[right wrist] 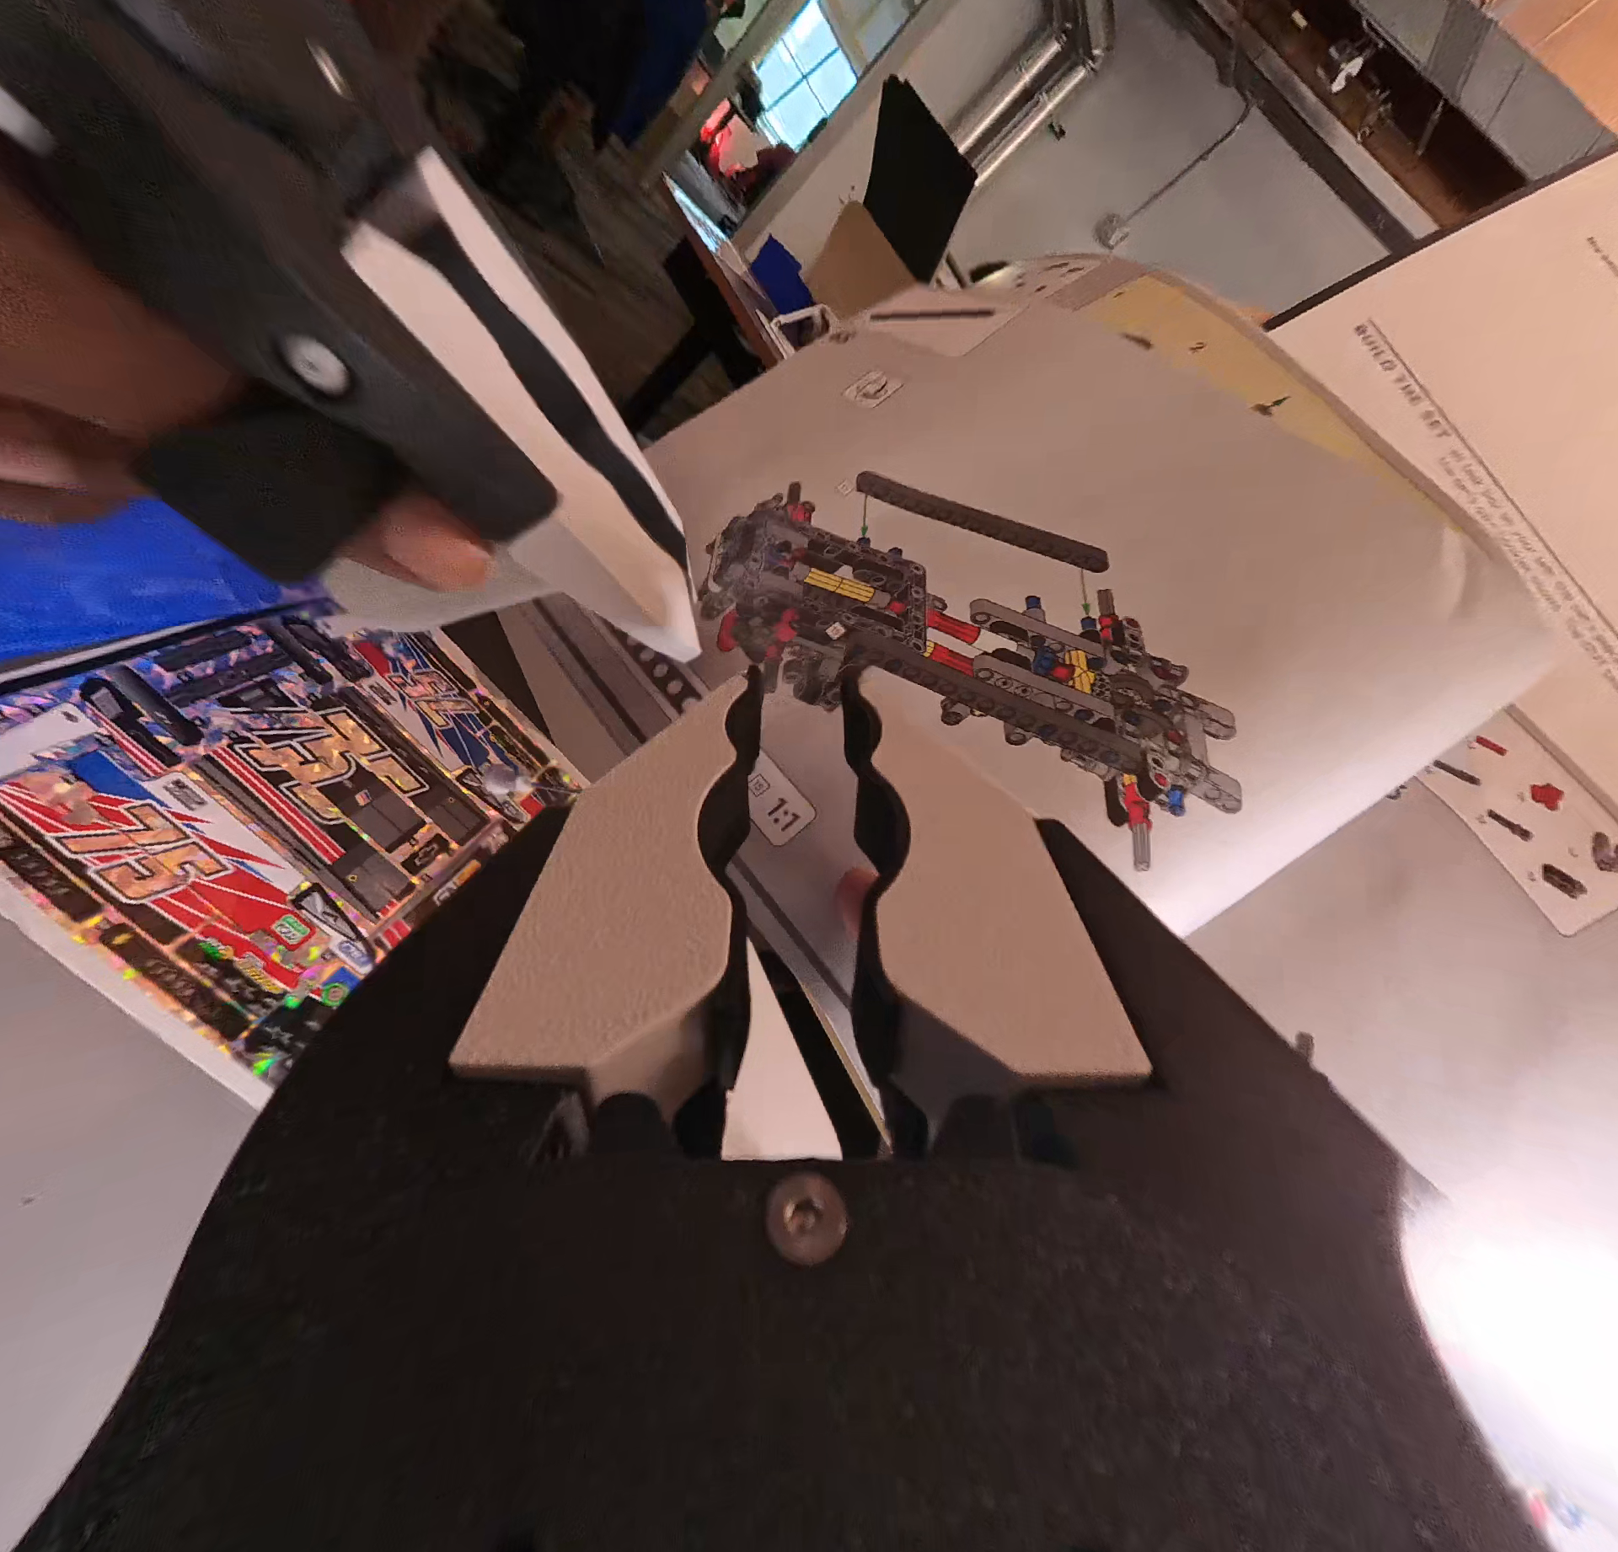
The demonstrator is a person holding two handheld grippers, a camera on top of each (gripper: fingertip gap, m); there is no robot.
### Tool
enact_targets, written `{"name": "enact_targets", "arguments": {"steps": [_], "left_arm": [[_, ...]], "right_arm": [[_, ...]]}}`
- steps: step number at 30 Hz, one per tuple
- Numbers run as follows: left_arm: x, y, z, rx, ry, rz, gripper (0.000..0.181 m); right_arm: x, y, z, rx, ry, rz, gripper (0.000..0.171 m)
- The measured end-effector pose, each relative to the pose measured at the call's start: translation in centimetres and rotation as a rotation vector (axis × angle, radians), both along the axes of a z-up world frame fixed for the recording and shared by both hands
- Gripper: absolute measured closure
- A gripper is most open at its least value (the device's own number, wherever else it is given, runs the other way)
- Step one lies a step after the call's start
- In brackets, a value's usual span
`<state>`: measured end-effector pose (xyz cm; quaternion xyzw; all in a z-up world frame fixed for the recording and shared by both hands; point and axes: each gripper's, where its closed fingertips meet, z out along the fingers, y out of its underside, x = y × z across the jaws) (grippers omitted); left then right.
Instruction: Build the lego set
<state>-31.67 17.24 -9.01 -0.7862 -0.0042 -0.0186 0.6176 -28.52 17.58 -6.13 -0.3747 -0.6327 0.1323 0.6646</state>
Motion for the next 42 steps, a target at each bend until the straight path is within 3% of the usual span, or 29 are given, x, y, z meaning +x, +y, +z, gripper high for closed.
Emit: {"name": "enact_targets", "arguments": {"steps": [1, 5, 9, 13, 21, 25, 29, 35, 39, 42], "left_arm": [[-0.6, 0.6, -0.3, -0.005, 0.009, 0.027, 0.168], [-1.5, 1.6, -0.3, 0.003, -0.022, 0.049, 0.171], [-1.9, 1.8, -0.2, 0.007, 0.009, 0.065, 0.174], [-2.2, 1.9, 0.1, 0.011, 0.005, 0.075, 0.176], [-0.7, -0.3, 0.9, 0.073, -0.057, 0.078, 0.163], [3.4, -1.5, -1.1, 0.067, -0.256, -0.012, 0.159], [6.8, -0.9, -3.7, 0.062, -0.594, -0.073, 0.138], [5.0, 0.8, -4.3, 0.279, -1.063, 0.047, 0.112], [2.2, 1.2, -4.3, 0.402, -1.219, 0.167, 0.115], [0.4, 1.1, -4.5, 0.457, -1.256, 0.236, 0.132]], "right_arm": [[0.6, -0.3, 0.5, -0.019, 0.021, 0.02, 0.155], [4.2, 0.4, 2.3, -0.072, 0.094, 0.03, 0.155], [6.6, 3.7, 2.6, -0.055, 0.081, -0.054, 0.154], [6.1, 5.7, 1.1, -0.082, -0.018, -0.087, 0.145], [3.3, 6.5, -0.1, 0.02, -0.133, -0.16, 0.147], [2.9, 6.9, 0.0, 0.018, -0.14, -0.177, 0.151], [2.9, 7.0, 0.0, 0.0, -0.141, -0.171, 0.154], [3.0, 7.0, 0.1, -0.049, -0.16, -0.154, 0.156], [3.0, 7.0, 0.2, -0.092, -0.16, -0.138, 0.157], [3.0, 7.0, 0.2, -0.122, -0.165, -0.131, 0.158]]}}
